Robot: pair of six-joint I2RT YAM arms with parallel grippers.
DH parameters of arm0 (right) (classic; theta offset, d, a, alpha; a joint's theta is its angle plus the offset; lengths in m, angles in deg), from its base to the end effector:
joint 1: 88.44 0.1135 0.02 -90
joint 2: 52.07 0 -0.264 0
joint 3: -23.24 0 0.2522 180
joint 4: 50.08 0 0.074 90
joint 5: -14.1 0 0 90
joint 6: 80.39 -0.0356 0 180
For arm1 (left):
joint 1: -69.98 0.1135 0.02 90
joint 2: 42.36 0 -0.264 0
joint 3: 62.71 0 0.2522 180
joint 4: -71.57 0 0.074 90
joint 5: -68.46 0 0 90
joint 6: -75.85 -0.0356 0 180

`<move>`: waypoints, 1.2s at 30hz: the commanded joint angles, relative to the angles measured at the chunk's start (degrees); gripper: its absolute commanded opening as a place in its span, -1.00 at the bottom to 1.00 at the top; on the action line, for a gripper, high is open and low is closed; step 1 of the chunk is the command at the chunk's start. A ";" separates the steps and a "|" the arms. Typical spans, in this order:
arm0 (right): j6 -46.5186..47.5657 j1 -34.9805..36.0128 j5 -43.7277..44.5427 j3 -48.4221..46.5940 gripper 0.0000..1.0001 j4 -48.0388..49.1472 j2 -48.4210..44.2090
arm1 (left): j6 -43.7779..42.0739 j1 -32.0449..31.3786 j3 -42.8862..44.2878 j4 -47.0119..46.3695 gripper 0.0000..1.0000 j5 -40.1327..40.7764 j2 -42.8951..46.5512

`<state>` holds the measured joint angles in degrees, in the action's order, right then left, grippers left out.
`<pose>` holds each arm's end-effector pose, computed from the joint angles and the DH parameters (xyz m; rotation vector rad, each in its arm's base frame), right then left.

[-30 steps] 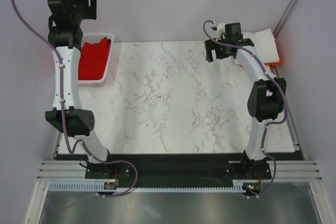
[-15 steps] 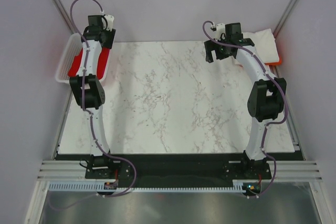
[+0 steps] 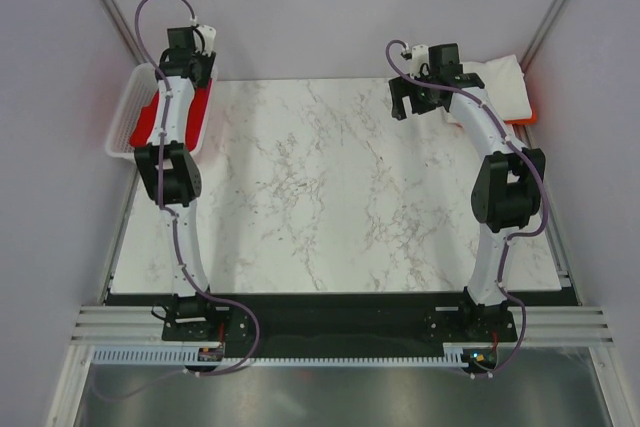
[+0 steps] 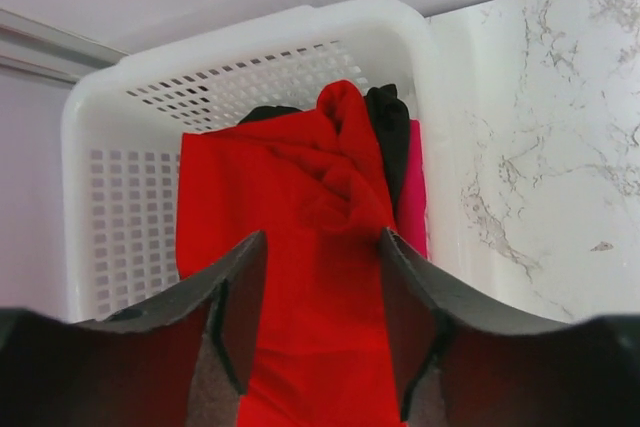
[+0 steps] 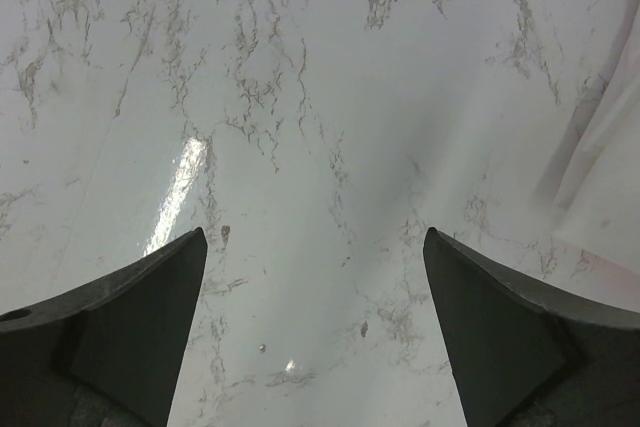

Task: Fold and stack the t-shirts
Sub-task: Grab the tshirt from the pile, then move the tshirt to the center of the board

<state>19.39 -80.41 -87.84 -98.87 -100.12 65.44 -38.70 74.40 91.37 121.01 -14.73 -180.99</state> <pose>0.4641 0.0729 0.2903 -0.4636 2.3078 0.2312 0.5499 0.0467 0.2940 0.3143 2.1668 0.4172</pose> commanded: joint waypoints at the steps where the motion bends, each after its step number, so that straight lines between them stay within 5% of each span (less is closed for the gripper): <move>1: 0.24 0.23 -0.27 -0.19 0.96 0.59 -0.44 | -2.16 0.41 1.63 -1.40 0.15 1.54 -0.94; 4: 0.06 0.32 -0.27 -0.10 0.96 0.68 -0.18 | -2.69 0.50 1.81 -1.84 0.14 1.89 -1.82; 12: 0.33 0.32 -0.18 1.30 0.96 0.85 -0.97 | -2.78 0.50 2.07 -1.84 -0.95 1.80 -2.18; 21: 0.60 2.16 8.86 0.70 0.96 5.32 -4.74 | 3.02 0.41 5.41 -3.68 -0.95 -2.57 15.12; 27: -5.81 2.07 16.49 -7.47 0.96 7.09 -1.24 | 2.50 -0.91 0.14 -14.22 -0.95 -6.54 30.07; 31: -7.93 2.07 13.19 -10.91 0.96 5.52 2.54 | 3.90 -2.75 1.27 -16.08 -0.95 -14.36 34.47; 36: -7.76 1.55 5.18 -11.79 0.96 4.46 3.25 | 0.74 -11.79 2.51 -16.35 -0.96 -14.81 38.68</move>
<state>13.23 -78.68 -78.07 -108.82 -94.72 67.08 -36.93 66.84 94.16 106.08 -26.27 -142.13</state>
